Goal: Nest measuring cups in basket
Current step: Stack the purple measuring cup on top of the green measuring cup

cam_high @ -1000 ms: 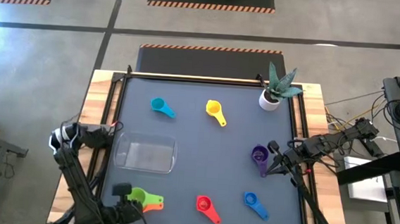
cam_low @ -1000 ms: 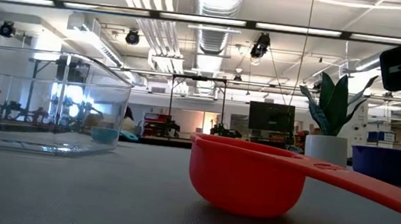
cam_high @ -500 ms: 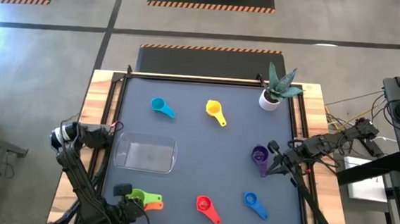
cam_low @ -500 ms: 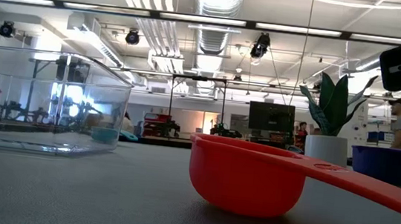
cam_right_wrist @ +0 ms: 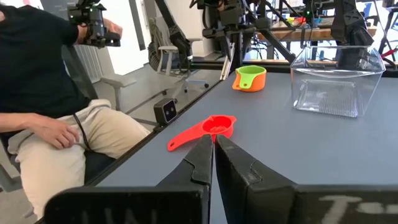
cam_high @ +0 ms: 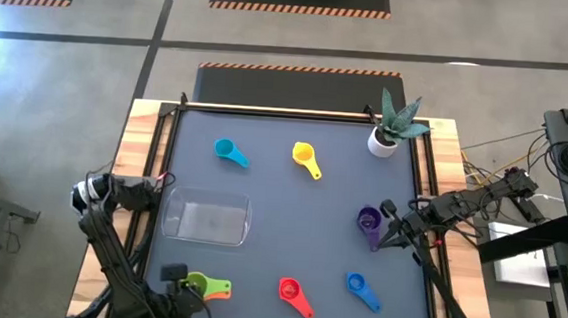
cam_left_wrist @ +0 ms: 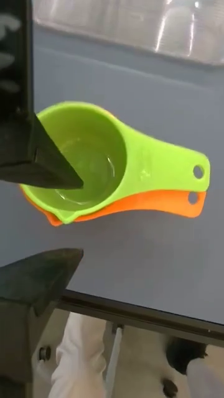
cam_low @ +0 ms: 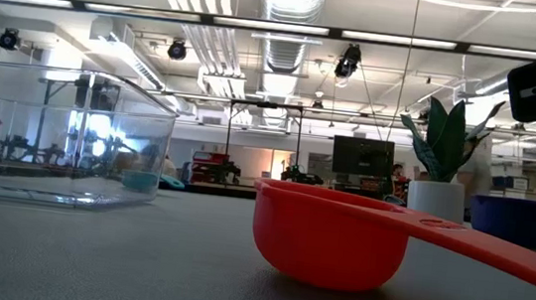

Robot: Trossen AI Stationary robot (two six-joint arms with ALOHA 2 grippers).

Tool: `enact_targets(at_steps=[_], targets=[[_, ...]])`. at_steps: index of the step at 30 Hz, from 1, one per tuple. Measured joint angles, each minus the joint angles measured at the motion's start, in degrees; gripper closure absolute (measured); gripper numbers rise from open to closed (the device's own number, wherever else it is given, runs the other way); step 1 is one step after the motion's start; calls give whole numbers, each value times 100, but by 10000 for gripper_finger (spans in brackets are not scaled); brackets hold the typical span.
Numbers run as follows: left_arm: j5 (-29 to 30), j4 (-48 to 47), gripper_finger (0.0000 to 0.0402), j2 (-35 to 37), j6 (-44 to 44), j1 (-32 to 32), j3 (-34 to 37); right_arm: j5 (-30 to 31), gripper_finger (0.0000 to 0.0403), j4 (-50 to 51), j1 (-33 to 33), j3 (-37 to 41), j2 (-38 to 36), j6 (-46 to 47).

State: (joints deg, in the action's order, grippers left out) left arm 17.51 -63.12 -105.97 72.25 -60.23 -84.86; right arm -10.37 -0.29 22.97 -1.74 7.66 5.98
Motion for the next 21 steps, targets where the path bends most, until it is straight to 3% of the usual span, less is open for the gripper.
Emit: enact_targets(at_steps=[7, 10, 15, 21], targets=[[1144, -490, 216, 1, -286, -100, -607, 0, 394, -1, 1, 0, 0, 0], [1326, -474, 215, 80, -552, -209, -669, -2, 394, -1, -1, 0, 0, 0], [1453, -119, 231, 378, -939, -236, -617, -1, 394, -1, -1, 1, 0, 0], [2253, 621, 257, 947, -1551, -360, -253, 0, 394, -4, -1, 0, 0, -39]])
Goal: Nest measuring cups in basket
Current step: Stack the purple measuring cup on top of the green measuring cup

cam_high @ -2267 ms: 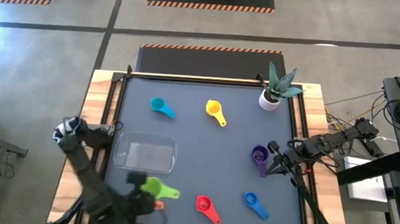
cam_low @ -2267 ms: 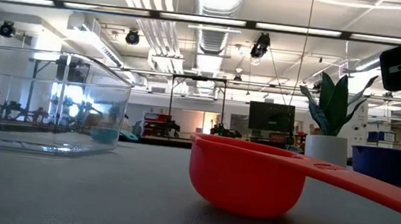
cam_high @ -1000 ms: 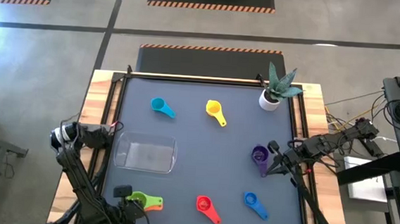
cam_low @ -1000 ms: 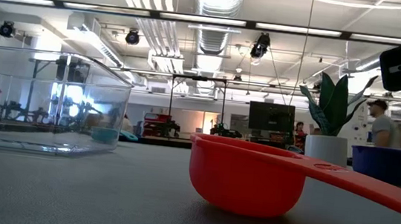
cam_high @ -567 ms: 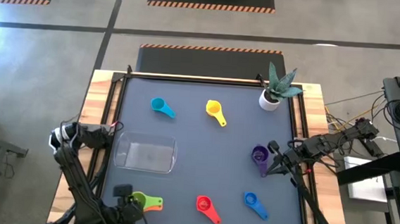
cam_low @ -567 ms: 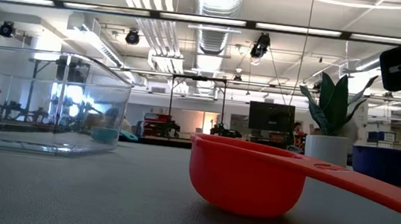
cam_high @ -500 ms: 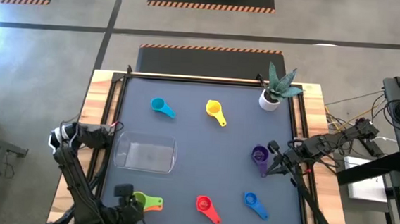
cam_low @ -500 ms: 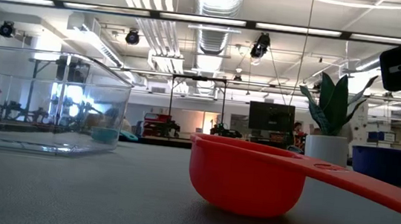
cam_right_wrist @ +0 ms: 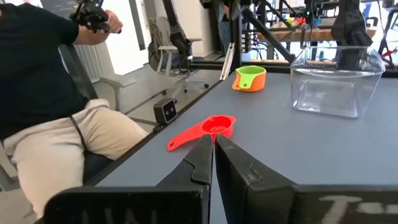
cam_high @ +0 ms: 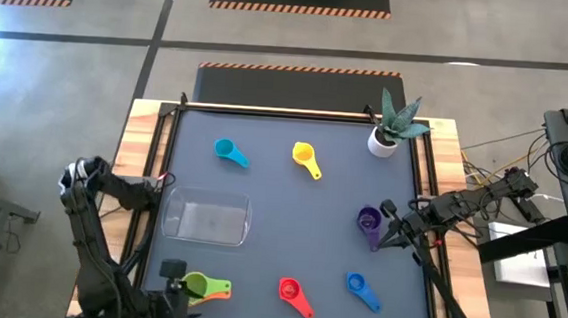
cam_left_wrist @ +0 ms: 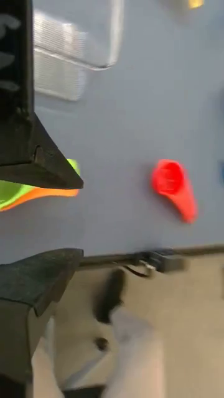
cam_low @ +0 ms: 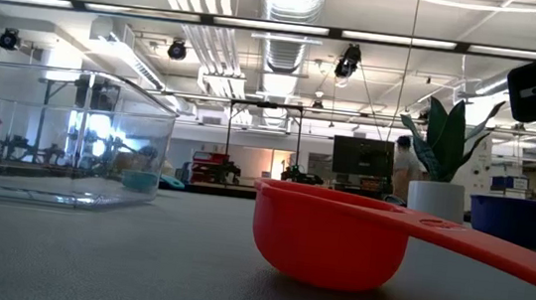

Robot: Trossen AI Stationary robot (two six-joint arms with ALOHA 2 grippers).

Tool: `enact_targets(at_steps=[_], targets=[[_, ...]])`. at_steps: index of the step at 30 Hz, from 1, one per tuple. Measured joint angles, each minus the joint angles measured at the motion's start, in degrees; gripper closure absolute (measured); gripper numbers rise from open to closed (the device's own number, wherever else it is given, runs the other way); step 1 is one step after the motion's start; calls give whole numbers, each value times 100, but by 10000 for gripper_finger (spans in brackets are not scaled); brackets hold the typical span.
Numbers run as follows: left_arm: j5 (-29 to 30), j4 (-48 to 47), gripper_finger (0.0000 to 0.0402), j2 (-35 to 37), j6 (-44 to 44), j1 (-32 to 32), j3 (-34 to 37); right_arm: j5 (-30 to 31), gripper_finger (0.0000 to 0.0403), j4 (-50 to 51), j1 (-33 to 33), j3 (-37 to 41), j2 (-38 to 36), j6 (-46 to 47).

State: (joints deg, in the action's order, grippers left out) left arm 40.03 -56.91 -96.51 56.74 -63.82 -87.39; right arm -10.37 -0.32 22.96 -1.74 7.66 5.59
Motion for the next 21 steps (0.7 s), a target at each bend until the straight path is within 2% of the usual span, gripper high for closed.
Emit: enact_targets(at_steps=[5, 10, 15, 18, 21], targets=[[173, 1395, 270, 921, -660, 41, 1206, 0, 394, 1, 0, 0, 0, -437], [197, 4055, 277, 2032, -1869, 274, 3034, -5, 394, 1, 2, 0, 0, -1043], [196, 6687, 279, 3005, -3328, 506, 4440, -149, 394, -24, -2, 0, -6, -1607], [100, 7539, 279, 3487, -4016, 592, 4970, -168, 394, -36, -13, 0, -4, -2614], [103, 7786, 279, 3892, -4366, 635, 5266, -161, 394, -27, -13, 0, -4, -3228]])
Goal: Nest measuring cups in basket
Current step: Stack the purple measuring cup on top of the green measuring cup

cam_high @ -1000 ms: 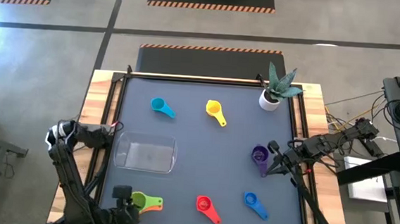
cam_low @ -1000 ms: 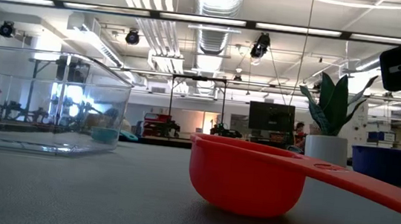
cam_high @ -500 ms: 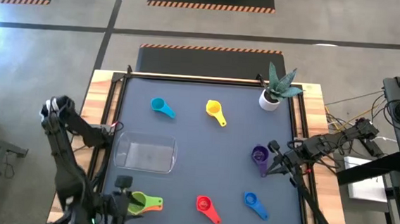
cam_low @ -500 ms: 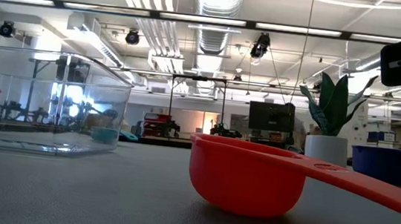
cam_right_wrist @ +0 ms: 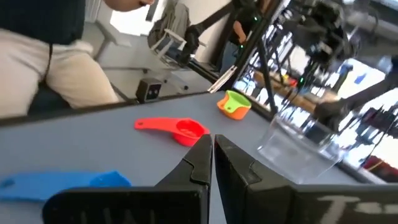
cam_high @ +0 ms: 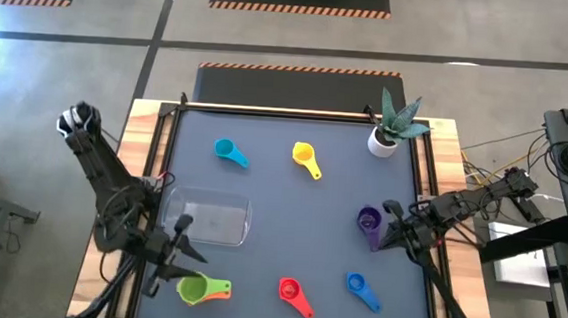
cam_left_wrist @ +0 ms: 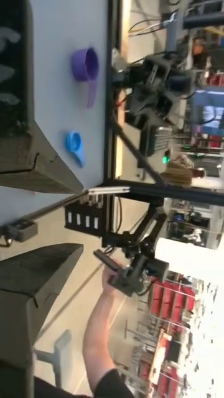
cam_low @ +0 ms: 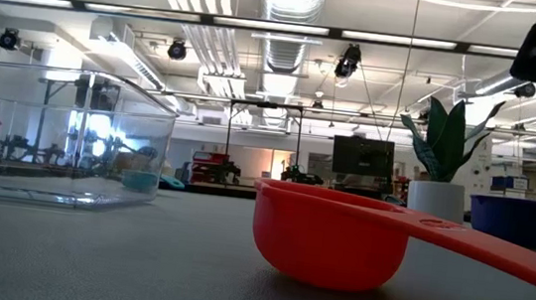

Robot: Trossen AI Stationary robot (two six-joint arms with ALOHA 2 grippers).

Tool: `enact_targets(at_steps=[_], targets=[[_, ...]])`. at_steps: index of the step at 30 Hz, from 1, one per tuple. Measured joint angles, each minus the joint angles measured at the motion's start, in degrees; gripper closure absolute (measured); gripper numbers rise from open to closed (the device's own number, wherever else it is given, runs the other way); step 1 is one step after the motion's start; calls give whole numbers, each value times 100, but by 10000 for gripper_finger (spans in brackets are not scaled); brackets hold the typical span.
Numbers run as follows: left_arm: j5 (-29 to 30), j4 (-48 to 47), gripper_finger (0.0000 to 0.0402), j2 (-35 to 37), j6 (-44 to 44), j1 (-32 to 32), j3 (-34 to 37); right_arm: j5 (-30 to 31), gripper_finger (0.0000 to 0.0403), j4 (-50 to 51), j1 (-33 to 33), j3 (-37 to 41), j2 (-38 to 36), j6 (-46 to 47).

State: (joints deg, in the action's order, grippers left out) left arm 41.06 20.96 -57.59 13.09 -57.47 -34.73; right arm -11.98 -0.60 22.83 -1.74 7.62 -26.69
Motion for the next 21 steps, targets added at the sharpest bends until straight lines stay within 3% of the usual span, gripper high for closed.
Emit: enact_targets(at_steps=[4, 10, 17, 21], targets=[[-2, -12, 279, 304, -328, -2, 170, 365, 394, -205, 0, 2, 2, -113], [-9, -10, 279, 366, -687, -6, 231, 1049, 394, -1187, 0, 2, 2, 588], [-323, 171, 279, 125, -875, -11, 132, 1055, 394, -2140, 1, 2, 2, 968], [-293, 302, 279, -32, -940, 2, 145, 1057, 394, -2876, 2, 2, 2, 1896]])
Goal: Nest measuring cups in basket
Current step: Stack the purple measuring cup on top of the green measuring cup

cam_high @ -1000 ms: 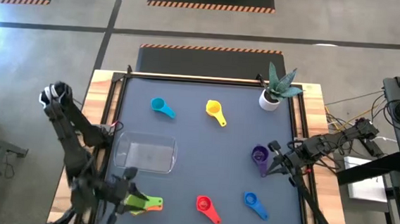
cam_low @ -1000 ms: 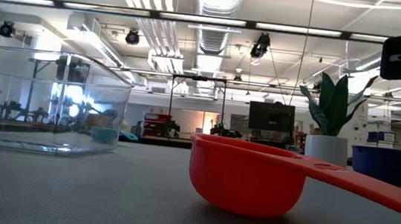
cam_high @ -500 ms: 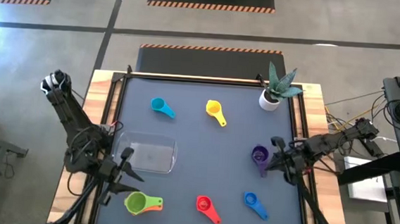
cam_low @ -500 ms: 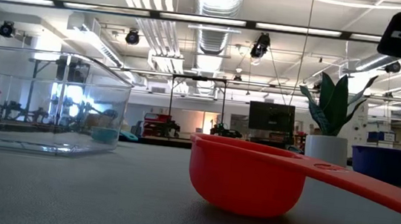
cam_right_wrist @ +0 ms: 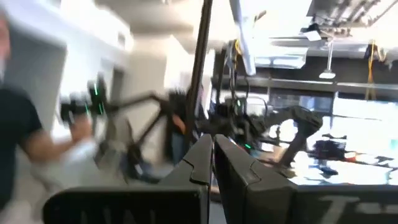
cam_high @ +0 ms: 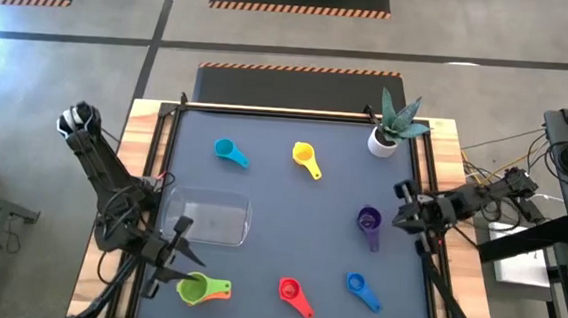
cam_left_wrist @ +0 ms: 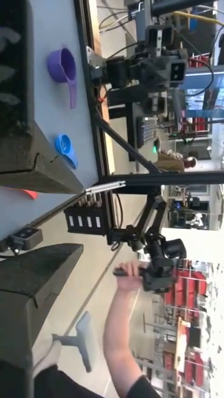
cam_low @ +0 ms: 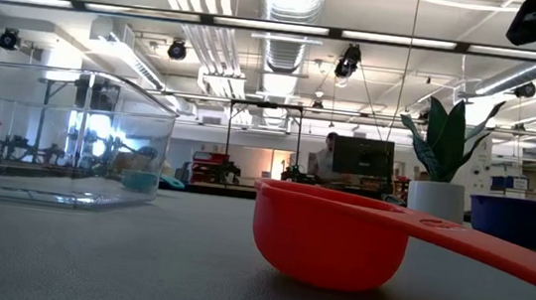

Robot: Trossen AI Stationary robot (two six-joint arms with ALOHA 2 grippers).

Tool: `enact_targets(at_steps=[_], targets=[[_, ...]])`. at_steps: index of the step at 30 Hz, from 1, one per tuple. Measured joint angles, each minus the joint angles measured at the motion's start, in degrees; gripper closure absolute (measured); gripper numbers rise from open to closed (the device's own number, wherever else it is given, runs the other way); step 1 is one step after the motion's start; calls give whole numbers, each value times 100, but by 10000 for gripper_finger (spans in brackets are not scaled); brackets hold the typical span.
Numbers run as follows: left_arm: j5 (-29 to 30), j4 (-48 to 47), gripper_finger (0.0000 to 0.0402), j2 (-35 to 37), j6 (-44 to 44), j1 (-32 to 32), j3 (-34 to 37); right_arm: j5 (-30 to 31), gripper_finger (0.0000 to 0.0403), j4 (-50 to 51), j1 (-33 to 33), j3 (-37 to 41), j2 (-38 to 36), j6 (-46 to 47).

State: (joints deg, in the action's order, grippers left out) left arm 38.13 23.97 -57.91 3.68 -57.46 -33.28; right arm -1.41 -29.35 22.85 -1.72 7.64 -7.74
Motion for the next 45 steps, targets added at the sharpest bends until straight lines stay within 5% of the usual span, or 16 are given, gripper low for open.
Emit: enact_targets(at_steps=[5, 13, 16, 21, 23, 38, 45], targets=[[15, 75, 279, -58, -171, 82, 3, 0, 394, -414, 0, 0, 0, 1025], [35, 33, 279, -13, -107, 105, 5, 235, 394, -1143, 0, 0, 4, 1293], [189, -144, 279, -13, -71, 105, 15, 1010, 394, -1211, 0, 0, 3, 1651], [523, -147, 279, -13, -18, 105, 92, 3720, 394, -797, -3, -115, 44, 1873], [628, -147, 279, -13, -10, 105, 120, 4089, 394, -254, -2, -342, 85, 1903], [1233, -193, 279, -280, 329, 112, 269, 3630, 394, 5632, -1, -3081, 2372, 5135], [1235, -189, 279, -313, 371, 112, 269, 2713, 375, 7351, 0, -3772, 3616, 6511]])
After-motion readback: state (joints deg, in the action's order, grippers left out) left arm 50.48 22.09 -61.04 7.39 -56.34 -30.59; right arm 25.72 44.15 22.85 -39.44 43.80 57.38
